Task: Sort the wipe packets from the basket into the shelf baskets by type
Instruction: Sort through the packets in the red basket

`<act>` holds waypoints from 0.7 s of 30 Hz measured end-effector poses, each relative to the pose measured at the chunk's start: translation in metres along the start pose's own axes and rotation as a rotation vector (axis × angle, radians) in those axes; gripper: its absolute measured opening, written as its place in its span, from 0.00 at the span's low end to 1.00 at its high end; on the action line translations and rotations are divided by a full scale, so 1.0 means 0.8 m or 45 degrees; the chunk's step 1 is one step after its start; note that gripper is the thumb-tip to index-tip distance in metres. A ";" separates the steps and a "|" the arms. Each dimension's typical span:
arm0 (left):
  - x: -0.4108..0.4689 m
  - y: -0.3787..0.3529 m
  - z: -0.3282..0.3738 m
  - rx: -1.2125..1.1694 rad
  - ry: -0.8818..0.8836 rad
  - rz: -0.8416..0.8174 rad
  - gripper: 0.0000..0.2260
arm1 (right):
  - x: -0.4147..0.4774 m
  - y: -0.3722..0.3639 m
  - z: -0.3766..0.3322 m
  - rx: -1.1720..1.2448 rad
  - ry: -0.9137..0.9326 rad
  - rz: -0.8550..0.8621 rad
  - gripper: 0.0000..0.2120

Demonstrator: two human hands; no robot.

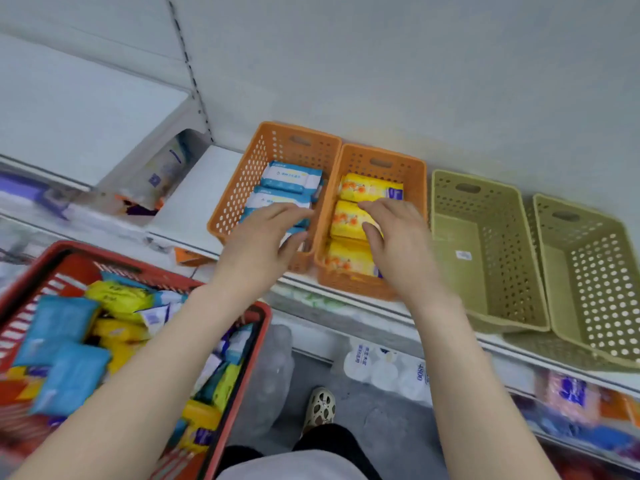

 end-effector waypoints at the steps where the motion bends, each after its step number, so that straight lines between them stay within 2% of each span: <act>1: -0.023 0.015 -0.018 -0.023 0.027 0.028 0.14 | -0.017 -0.003 -0.025 0.037 -0.019 0.025 0.15; 5: -0.119 0.071 -0.106 -0.087 0.173 0.051 0.15 | -0.081 -0.039 -0.129 0.229 -0.110 0.078 0.15; 8: -0.200 0.094 -0.192 -0.024 0.369 -0.053 0.16 | -0.126 -0.097 -0.209 0.360 -0.134 -0.042 0.15; 10: -0.254 0.097 -0.244 0.042 0.502 -0.180 0.17 | -0.153 -0.146 -0.257 0.391 -0.175 -0.198 0.15; 13: -0.317 0.083 -0.292 0.076 0.584 -0.457 0.22 | -0.180 -0.227 -0.292 0.360 -0.371 -0.579 0.20; 16: -0.354 0.054 -0.308 0.052 0.520 -0.705 0.27 | -0.192 -0.294 -0.306 0.302 -0.452 -0.932 0.27; 17: -0.358 0.044 -0.307 0.057 0.460 -0.754 0.27 | -0.192 -0.306 -0.312 0.255 -0.414 -0.967 0.29; 18: -0.359 0.036 -0.306 0.083 0.379 -0.789 0.28 | -0.187 -0.316 -0.316 0.193 -0.375 -0.915 0.30; 21: -0.354 0.011 -0.308 0.250 0.124 -0.824 0.26 | -0.158 -0.313 -0.314 0.016 -0.400 -0.528 0.34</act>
Point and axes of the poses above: each hand's wrist, its own x-axis towards the middle knuckle, its own y-axis out of the back of the hand, z = x × y, the point moved 7 cm from there along x, towards the middle knuckle, and after that the axes turned 3 degrees about x, right-handed, at the moved point
